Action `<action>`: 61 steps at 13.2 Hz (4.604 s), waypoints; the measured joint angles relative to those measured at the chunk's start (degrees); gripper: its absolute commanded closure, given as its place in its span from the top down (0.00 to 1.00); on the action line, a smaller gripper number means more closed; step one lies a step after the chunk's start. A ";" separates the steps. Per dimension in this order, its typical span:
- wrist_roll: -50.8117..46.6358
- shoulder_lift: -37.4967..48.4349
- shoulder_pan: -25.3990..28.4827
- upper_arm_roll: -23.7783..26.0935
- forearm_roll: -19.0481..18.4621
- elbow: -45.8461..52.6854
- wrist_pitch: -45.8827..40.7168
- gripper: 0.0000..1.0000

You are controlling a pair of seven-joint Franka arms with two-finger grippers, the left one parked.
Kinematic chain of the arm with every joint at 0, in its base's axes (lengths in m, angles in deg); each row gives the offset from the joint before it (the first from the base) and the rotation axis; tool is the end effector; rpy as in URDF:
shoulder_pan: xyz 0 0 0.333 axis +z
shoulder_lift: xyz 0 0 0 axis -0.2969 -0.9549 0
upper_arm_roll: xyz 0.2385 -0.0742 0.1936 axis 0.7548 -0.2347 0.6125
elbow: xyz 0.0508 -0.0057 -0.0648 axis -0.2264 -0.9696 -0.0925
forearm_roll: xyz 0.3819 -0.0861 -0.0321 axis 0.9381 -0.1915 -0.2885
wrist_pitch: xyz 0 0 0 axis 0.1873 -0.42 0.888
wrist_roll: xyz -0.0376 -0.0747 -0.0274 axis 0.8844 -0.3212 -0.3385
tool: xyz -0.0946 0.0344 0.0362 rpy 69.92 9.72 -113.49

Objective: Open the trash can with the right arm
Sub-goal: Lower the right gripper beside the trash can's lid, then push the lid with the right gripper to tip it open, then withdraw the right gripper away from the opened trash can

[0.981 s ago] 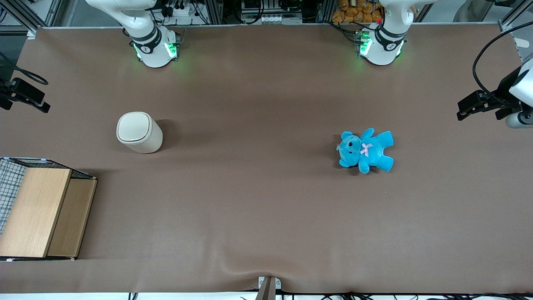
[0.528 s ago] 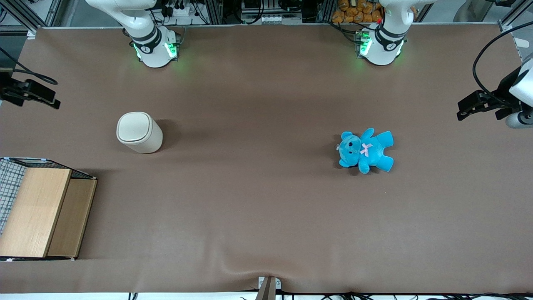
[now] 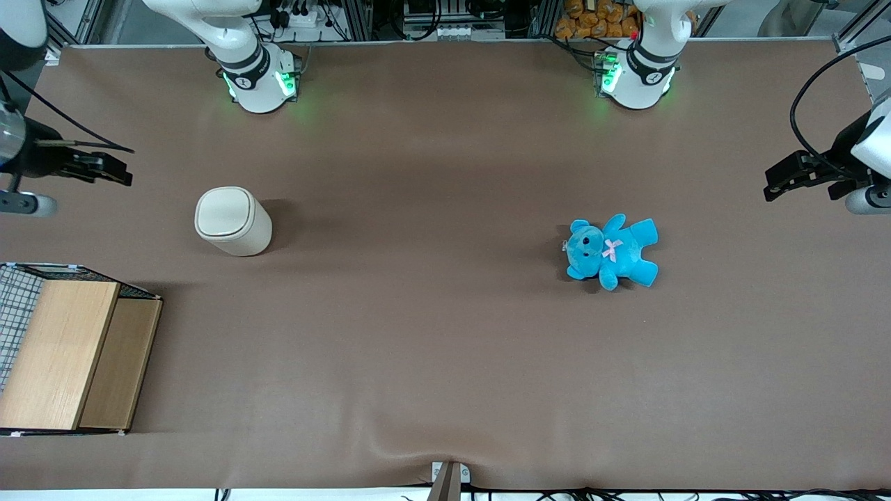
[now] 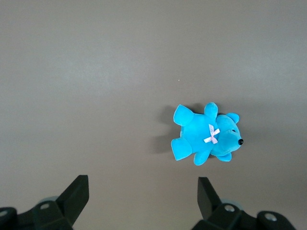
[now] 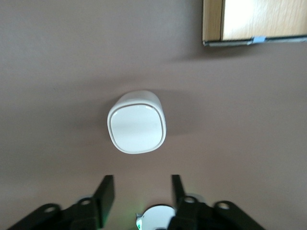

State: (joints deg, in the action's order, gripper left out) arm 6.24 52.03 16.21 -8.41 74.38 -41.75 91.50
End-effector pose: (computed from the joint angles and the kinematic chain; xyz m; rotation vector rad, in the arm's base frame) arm 0.5340 -0.0240 0.5607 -3.1014 0.1489 0.3757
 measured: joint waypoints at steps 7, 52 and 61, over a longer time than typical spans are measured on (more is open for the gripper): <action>0.05 2.06 -0.04 -0.23 0.00 -14.40 9.96 0.00; -2.04 -0.91 0.32 0.49 3.91 -23.43 17.98 0.01; -15.83 -0.94 1.62 7.56 8.61 -11.69 8.48 1.00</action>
State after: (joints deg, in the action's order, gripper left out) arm -9.59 51.09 17.84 -0.85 83.00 -53.44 99.98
